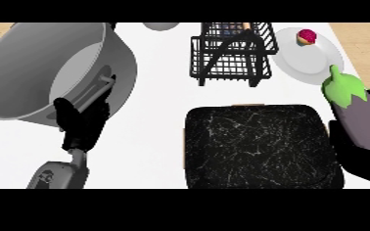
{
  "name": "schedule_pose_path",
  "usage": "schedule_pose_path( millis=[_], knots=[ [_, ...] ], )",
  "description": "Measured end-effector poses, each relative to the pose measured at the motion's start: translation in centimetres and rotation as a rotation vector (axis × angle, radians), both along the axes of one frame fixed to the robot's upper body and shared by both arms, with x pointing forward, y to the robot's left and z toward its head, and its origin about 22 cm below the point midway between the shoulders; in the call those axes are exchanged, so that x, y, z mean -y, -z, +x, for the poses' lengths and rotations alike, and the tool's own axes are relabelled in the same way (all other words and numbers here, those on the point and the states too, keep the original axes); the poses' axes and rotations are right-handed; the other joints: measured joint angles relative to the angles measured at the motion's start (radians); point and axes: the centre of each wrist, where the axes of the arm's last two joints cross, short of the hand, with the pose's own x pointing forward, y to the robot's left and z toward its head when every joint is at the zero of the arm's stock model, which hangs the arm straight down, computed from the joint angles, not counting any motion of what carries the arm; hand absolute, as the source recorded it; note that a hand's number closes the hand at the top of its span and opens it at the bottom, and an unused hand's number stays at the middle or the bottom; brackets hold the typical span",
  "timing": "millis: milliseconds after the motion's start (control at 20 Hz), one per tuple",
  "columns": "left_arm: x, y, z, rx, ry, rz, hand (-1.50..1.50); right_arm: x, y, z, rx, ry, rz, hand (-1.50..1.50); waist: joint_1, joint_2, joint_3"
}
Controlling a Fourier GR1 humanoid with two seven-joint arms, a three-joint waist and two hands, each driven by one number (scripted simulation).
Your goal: Pick the eggplant from the tray and place it in the tiered basket
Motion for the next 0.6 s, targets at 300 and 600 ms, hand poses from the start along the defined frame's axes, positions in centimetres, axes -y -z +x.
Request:
schedule_pose_path(
  millis=[300, 600],
  knots=[
    [0.6, -0.4, 0.4, -0.006, 0.015, 0.001, 0.00, -0.7, -4.6, 2.4, 0.042, -0.044, -0.024, 1.50, 0.020, 0.003, -0.002],
    [1.1, 0.0, 0.4, 0.013, 0.026, -0.008, 0.00, -1.6, -7.0, 7.1, 0.009, -0.030, -0.017, 1.50, 0.031, 0.006, -0.001]
  ],
)
